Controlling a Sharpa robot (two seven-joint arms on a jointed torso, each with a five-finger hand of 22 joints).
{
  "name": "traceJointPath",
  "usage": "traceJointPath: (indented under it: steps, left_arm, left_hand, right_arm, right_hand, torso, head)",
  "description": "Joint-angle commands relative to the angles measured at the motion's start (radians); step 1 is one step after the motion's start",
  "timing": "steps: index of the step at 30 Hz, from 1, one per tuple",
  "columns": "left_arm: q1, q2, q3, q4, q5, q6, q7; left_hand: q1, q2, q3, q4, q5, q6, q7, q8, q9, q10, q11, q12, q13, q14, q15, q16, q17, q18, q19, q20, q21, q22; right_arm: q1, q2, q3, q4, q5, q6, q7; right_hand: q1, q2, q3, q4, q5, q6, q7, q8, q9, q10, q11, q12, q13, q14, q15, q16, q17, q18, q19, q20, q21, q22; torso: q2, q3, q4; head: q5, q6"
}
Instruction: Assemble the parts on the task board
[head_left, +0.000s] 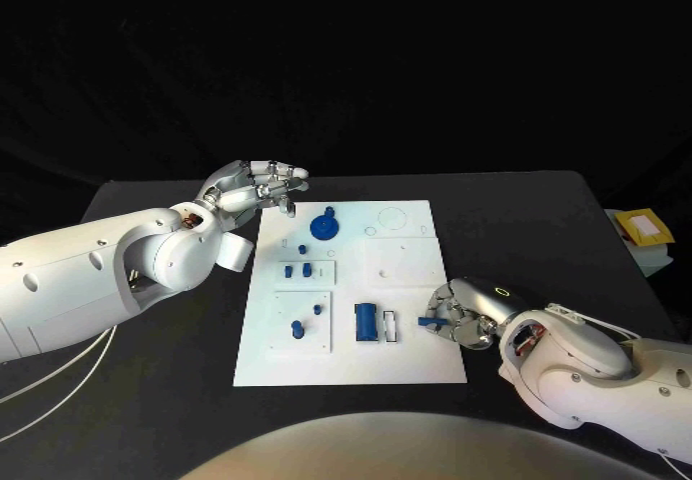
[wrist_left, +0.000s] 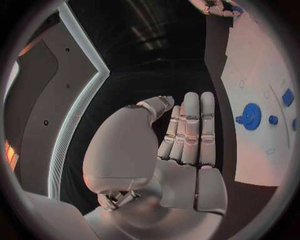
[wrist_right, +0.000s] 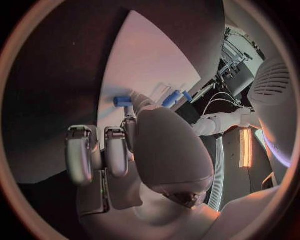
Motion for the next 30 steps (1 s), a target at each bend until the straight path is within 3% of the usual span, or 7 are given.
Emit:
traceJointPath:
  steps: [1,5,7,12,19,25,30]
  left_arm:
    - [0.001,0.003,0.001,0.002,-0.003,0.016,0.003]
    - [0.001,0.004,0.001,0.002,-0.004,0.016,0.002]
    - [0.001,0.004,0.001,0.002,-0.004,0.015,0.002]
    - [0.001,0.003,0.001,0.003,-0.004,0.015,0.001]
    - [0.001,0.004,0.001,0.004,-0.004,0.015,0.001]
    - [0.001,0.006,0.001,0.006,-0.004,0.016,0.001]
    - [0.001,0.006,0.001,0.007,-0.004,0.017,0.000]
  left_hand:
    - [-0.007,0.005,-0.003,-0.003,0.007,-0.007,0.020,-0.001,-0.001,-0.006,-0.001,0.004,-0.001,-0.008,-0.001,0.002,-0.001,0.006,-0.002,0.003,-0.007,-0.001]
    - [-0.006,0.006,-0.002,-0.003,0.007,-0.007,0.021,-0.001,-0.001,-0.006,-0.001,0.004,-0.001,-0.008,-0.001,0.002,-0.001,0.007,-0.001,0.003,-0.007,-0.001]
    - [-0.006,0.006,-0.002,-0.003,0.007,-0.007,0.021,-0.001,-0.001,-0.006,-0.001,0.004,-0.001,-0.008,-0.001,0.002,-0.001,0.007,-0.001,0.003,-0.007,-0.001]
    - [-0.006,0.006,-0.002,-0.004,0.007,-0.007,0.021,-0.001,-0.001,-0.006,-0.001,0.004,-0.001,-0.008,-0.001,0.002,-0.001,0.007,-0.001,0.003,-0.007,-0.001]
    - [-0.006,0.006,-0.002,-0.004,0.007,-0.007,0.021,-0.001,-0.001,-0.006,-0.001,0.004,-0.001,-0.008,-0.001,0.002,-0.001,0.007,-0.001,0.003,-0.007,-0.001]
    - [-0.006,0.006,-0.002,-0.004,0.007,-0.007,0.021,-0.001,-0.001,-0.006,-0.001,0.004,-0.001,-0.008,-0.001,0.002,-0.001,0.007,-0.001,0.003,-0.007,-0.001]
    - [-0.006,0.006,-0.002,-0.004,0.007,-0.007,0.021,-0.001,-0.001,-0.006,-0.001,0.004,-0.001,-0.008,-0.001,0.002,-0.001,0.007,-0.001,0.003,-0.007,-0.001]
  right_arm:
    - [0.008,-0.001,-0.001,0.008,0.060,-0.023,0.018]
    - [0.016,0.003,-0.001,0.013,0.080,-0.026,0.025]
    - [0.019,0.006,-0.001,0.014,0.092,-0.026,0.027]
    - [0.022,0.017,-0.001,0.016,0.105,-0.033,0.027]
    - [0.025,0.046,-0.001,0.016,0.126,-0.049,0.024]
    - [0.027,0.074,0.000,0.003,0.159,-0.014,-0.001]
    - [0.027,0.098,0.000,-0.008,0.170,0.010,-0.021]
  right_hand:
    - [-0.112,-0.046,0.290,-0.055,-0.003,0.013,-0.003,0.038,0.051,0.030,-0.013,0.005,-0.066,0.084,0.003,0.004,0.160,-0.006,0.074,-0.002,0.004,0.241]
    - [-0.140,-0.042,0.344,-0.086,-0.004,0.012,-0.003,0.043,0.058,0.034,-0.013,0.011,-0.060,0.084,0.003,0.004,0.162,-0.006,0.074,-0.001,0.005,0.241]
    - [-0.172,-0.044,0.404,-0.123,-0.017,0.011,-0.002,0.045,0.064,0.035,-0.012,0.010,-0.058,0.085,0.004,0.005,0.164,-0.006,0.074,0.000,0.005,0.241]
    - [-0.201,-0.054,0.422,-0.139,-0.021,0.011,-0.001,0.047,0.069,0.037,-0.011,0.012,-0.055,0.085,0.004,0.005,0.165,-0.006,0.075,0.000,0.007,0.242]
    - [-0.274,-0.084,0.395,-0.137,-0.032,0.011,-0.007,0.056,0.080,0.040,-0.014,0.014,-0.051,0.085,0.002,0.006,0.166,-0.006,0.075,-0.001,0.007,0.242]
    - [-0.317,-0.095,0.359,-0.122,-0.012,0.015,-0.011,0.059,0.084,0.044,-0.017,0.022,-0.043,0.086,-0.001,0.006,0.167,-0.006,0.075,-0.003,0.007,0.242]
    - [-0.348,-0.102,0.326,-0.104,-0.001,0.019,-0.012,0.058,0.085,0.046,-0.018,0.026,-0.039,0.086,-0.002,0.007,0.169,-0.007,0.076,-0.005,0.009,0.242]
  torso:
    - [0.000,-0.0009,0.0014]
    - [0.000,-0.0009,0.0019]
    - [0.000,-0.0010,0.0012]
    - [0.001,-0.0006,-0.0001]
    - [0.001,-0.0005,-0.0008]
    - [0.000,-0.0007,0.0010]
    - [0.001,0.0003,-0.0018]
  head:
    - [-0.001,0.000]
    - [0.000,0.001]
    - [0.002,0.000]
    - [0.005,0.000]
    - [0.006,0.000]
    - [0.004,0.000]
    - [0.006,0.000]
